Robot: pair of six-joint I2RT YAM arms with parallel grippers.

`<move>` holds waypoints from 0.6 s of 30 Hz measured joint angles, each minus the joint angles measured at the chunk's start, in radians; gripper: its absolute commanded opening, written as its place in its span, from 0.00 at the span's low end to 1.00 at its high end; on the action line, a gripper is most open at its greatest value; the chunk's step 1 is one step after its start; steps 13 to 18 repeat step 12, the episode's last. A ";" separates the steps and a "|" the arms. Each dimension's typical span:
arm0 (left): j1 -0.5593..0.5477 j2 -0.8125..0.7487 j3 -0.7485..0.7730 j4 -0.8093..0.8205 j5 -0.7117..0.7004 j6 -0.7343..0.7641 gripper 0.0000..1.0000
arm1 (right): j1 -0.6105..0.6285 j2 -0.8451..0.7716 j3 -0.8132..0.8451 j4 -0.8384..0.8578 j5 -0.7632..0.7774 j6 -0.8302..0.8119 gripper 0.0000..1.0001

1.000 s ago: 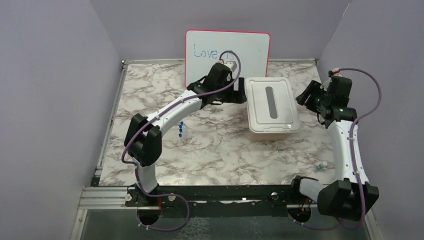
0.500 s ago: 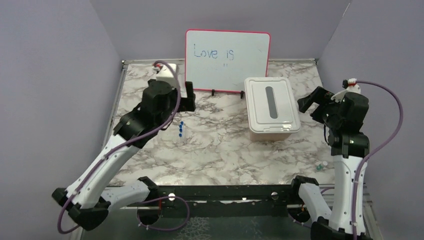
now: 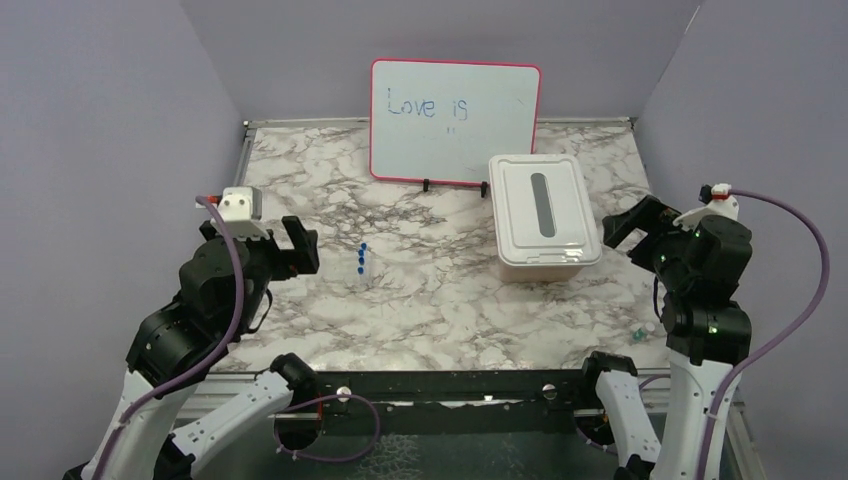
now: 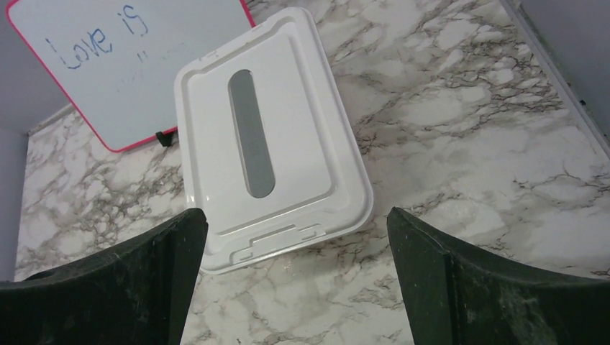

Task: Organize the chemistry lab equipment

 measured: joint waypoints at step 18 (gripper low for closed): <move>0.000 -0.098 0.002 -0.105 -0.021 -0.039 0.99 | 0.000 0.093 0.001 -0.002 -0.043 -0.009 1.00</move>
